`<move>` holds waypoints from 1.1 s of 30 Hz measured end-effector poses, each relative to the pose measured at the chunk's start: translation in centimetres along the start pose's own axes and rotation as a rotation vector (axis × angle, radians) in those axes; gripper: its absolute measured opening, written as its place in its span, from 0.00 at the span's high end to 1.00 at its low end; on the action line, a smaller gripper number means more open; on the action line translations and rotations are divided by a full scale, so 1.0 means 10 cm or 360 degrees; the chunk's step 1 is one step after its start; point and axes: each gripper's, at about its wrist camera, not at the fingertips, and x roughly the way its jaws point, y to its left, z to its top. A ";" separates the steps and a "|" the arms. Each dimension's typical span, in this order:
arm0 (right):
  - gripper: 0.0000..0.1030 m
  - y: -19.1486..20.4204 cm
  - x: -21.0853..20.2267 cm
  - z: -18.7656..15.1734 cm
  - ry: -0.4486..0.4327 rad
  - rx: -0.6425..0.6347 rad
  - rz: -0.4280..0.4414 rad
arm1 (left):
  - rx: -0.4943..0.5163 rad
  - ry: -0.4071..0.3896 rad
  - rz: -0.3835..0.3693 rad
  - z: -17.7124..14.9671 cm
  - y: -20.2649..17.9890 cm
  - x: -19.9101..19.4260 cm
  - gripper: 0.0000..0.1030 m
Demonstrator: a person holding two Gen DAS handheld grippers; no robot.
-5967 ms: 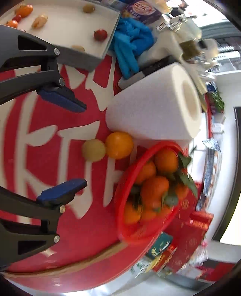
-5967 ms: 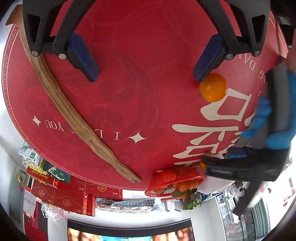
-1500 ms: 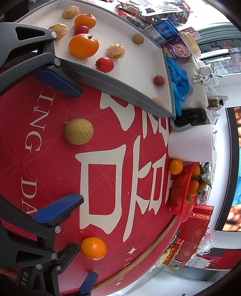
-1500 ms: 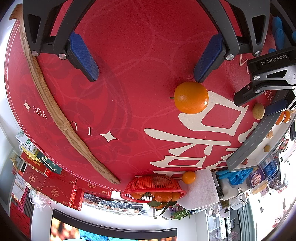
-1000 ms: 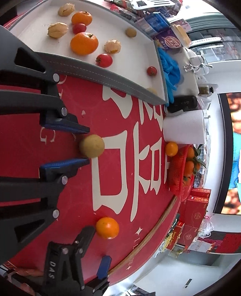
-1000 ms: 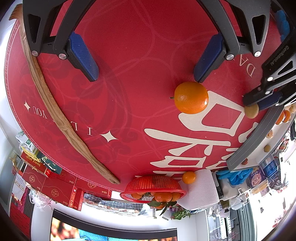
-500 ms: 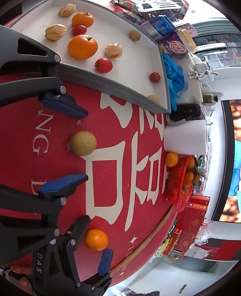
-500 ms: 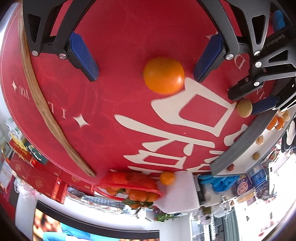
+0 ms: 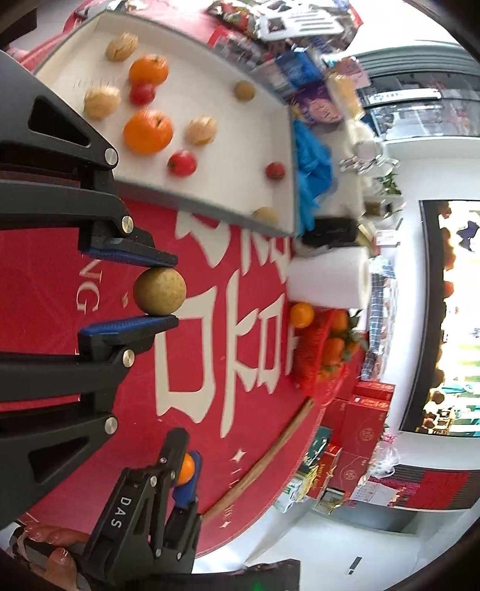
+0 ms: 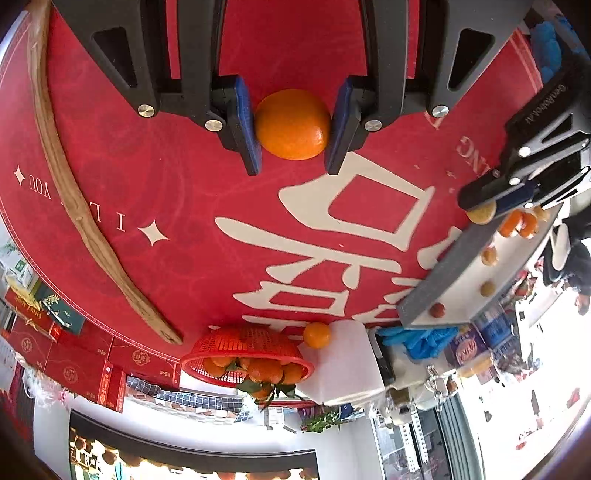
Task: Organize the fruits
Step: 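Carry the orange and kiwi over the white tray with both grippers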
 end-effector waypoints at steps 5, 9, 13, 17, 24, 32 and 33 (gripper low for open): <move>0.64 0.09 -0.05 0.10 0.0020 0.0016 0.0062 | -0.0051 -0.0034 0.0035 0.08 0.26 -0.15 0.73; 0.64 0.23 -0.04 0.22 0.0054 0.0017 0.0133 | -0.0086 -0.0064 0.0119 0.15 0.56 -0.25 0.73; 0.64 0.45 -0.01 0.39 0.0074 -0.0007 0.0212 | -0.0123 -0.0068 0.0204 0.20 0.86 -0.29 0.73; 0.64 0.77 0.04 0.58 0.0082 -0.0082 0.0277 | -0.0164 -0.0058 0.0275 0.24 1.14 -0.30 0.73; 0.64 1.44 0.23 0.88 0.0134 -0.0273 0.0370 | -0.0217 -0.0013 0.0373 0.27 1.47 -0.15 0.73; 0.64 1.83 0.55 1.02 0.0230 -0.0351 0.0378 | -0.0268 0.0071 0.0373 0.23 1.60 0.09 0.73; 0.64 1.85 0.59 1.03 0.0242 -0.0358 0.0373 | -0.0265 0.0078 0.0376 0.23 1.60 0.11 0.73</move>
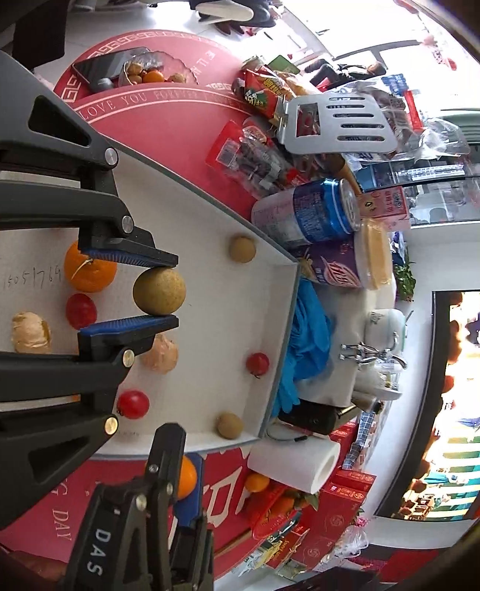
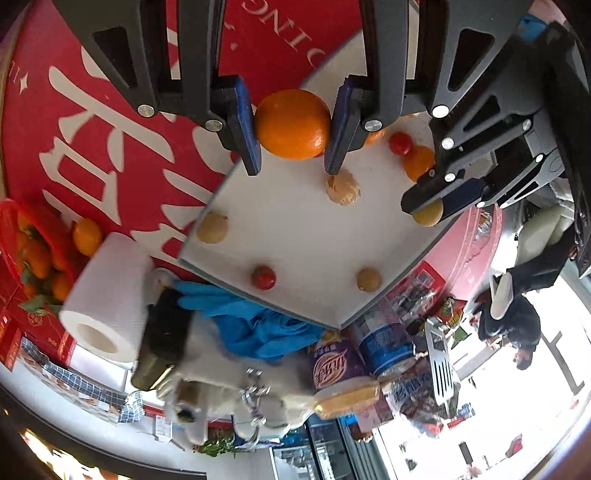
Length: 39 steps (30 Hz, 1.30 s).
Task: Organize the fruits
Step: 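Carry the orange and kiwi over the white tray with both grippers, then open the right gripper to drop the orange while the left releases the kiwi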
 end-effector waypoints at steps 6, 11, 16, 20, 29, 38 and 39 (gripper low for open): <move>0.64 0.02 0.16 0.11 0.0047 -0.0020 -0.0039 | 0.0014 0.0034 0.0023 0.01 -0.02 0.12 0.73; 0.64 0.01 0.32 0.11 0.0106 -0.0019 -0.0054 | 0.0012 0.0086 0.0032 0.00 -0.03 0.23 0.73; 0.64 -0.02 0.40 0.14 0.0116 -0.0013 -0.0078 | -0.0003 0.0138 0.0029 -0.03 -0.02 0.33 0.73; 0.64 -0.04 0.42 0.16 0.0113 -0.0005 -0.0084 | -0.0005 0.0148 0.0029 -0.04 -0.02 0.34 0.73; 0.64 -0.01 0.49 0.18 0.0132 -0.0029 -0.0086 | 0.0002 0.0157 0.0061 -0.04 -0.02 0.35 0.50; 0.17 0.08 0.20 0.25 0.0036 -0.0061 -0.0095 | 0.0004 0.0051 0.0099 0.01 -0.01 0.06 0.08; 0.17 0.08 0.16 0.25 0.0046 -0.0056 -0.0085 | 0.0012 0.0042 0.0108 0.01 -0.01 0.03 0.00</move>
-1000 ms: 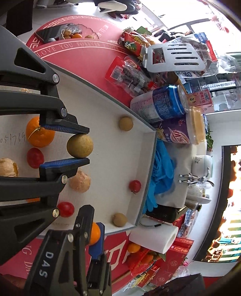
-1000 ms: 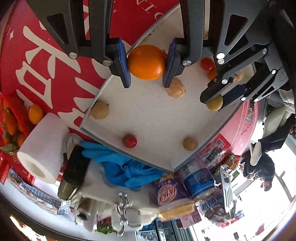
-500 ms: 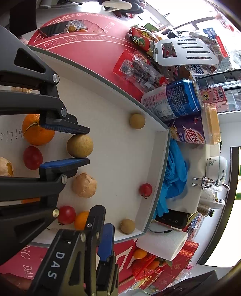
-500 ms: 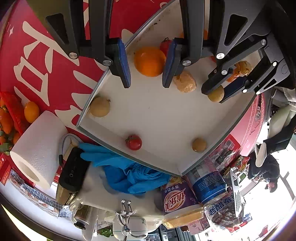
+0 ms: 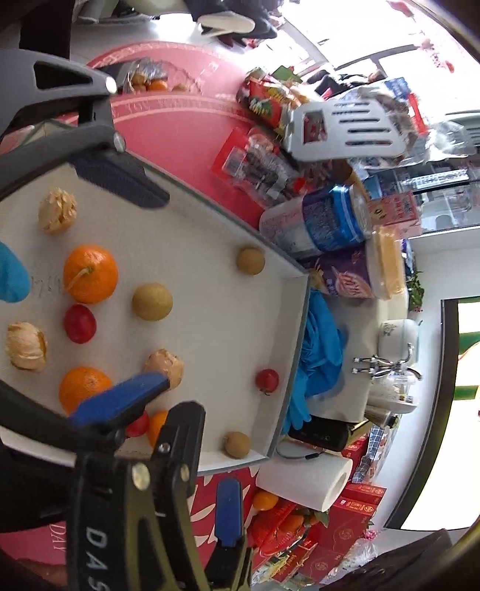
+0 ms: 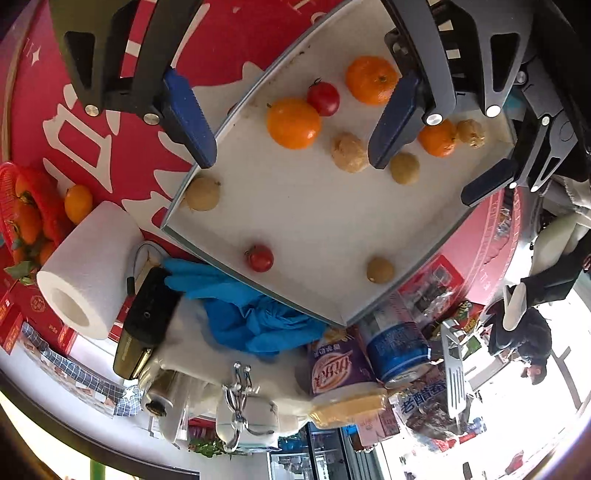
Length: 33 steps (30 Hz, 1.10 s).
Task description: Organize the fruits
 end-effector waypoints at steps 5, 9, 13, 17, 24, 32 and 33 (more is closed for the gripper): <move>0.00 -0.06 -0.13 -0.05 0.0026 0.0036 0.0010 | -0.0005 0.0004 -0.0150 -0.03 0.01 -0.13 0.00; 0.00 -0.05 -0.20 -0.11 0.0044 0.0009 -0.0032 | 0.0030 0.0069 -0.0129 -0.08 -0.08 -0.16 0.00; 0.00 -0.05 -0.28 -0.20 0.0054 -0.0004 -0.0027 | 0.0019 0.0205 -0.0151 -0.15 -0.16 -0.12 0.00; 0.00 -0.04 -0.31 -0.26 0.0074 -0.0009 -0.0019 | 0.0020 0.0217 -0.0109 -0.21 -0.23 -0.16 0.00; 0.00 -0.05 -0.32 -0.31 0.0087 -0.0016 -0.0034 | 0.0068 0.0159 -0.0089 -0.22 -0.31 -0.27 0.00; 0.00 -0.05 -0.33 -0.35 0.0091 -0.0014 -0.0032 | 0.0116 0.0125 -0.0068 -0.22 -0.39 -0.34 0.00; 0.00 -0.04 -0.32 -0.36 0.0094 -0.0019 -0.0035 | 0.0121 0.0125 -0.0068 -0.22 -0.40 -0.34 0.00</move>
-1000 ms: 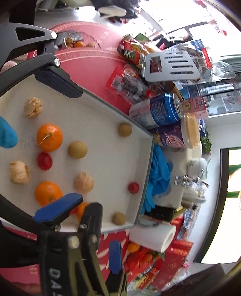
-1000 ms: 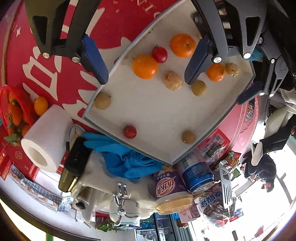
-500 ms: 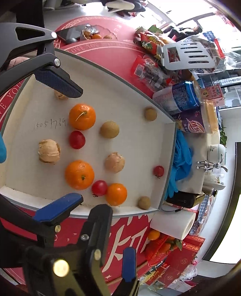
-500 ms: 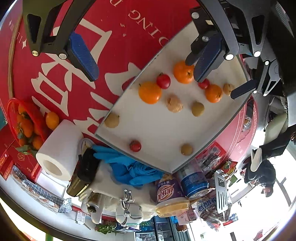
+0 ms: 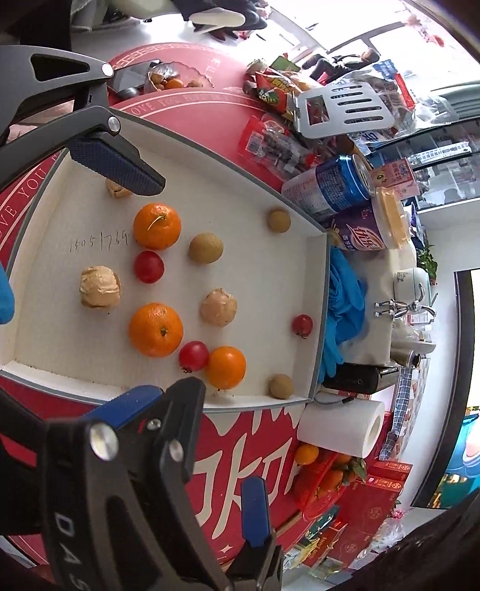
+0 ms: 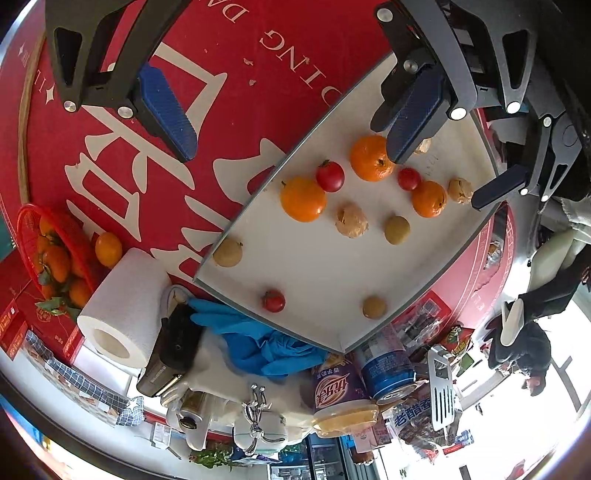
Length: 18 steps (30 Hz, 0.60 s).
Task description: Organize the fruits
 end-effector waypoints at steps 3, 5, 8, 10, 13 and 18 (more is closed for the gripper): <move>0.00 0.01 0.00 -0.01 0.0004 -0.0006 0.0000 | 0.0000 0.0005 -0.0001 -0.01 -0.01 0.00 0.00; 0.00 0.00 -0.01 -0.01 0.0004 -0.0007 0.0002 | -0.0004 0.0007 0.0002 -0.01 0.00 0.00 0.00; 0.00 0.00 -0.01 -0.01 0.0005 -0.0007 -0.0002 | 0.0000 0.0003 0.0005 -0.01 0.00 0.00 0.00; 0.00 0.01 0.00 -0.02 0.0007 -0.0007 -0.0003 | 0.0004 0.0000 0.0011 -0.01 -0.01 -0.01 0.00; 0.00 0.01 0.00 -0.02 0.0007 -0.0015 -0.0010 | 0.0010 -0.0004 0.0020 -0.01 -0.02 -0.01 0.00; 0.00 0.02 0.01 -0.03 0.0010 -0.0029 -0.0015 | 0.0022 -0.0010 0.0026 -0.01 -0.04 -0.01 0.00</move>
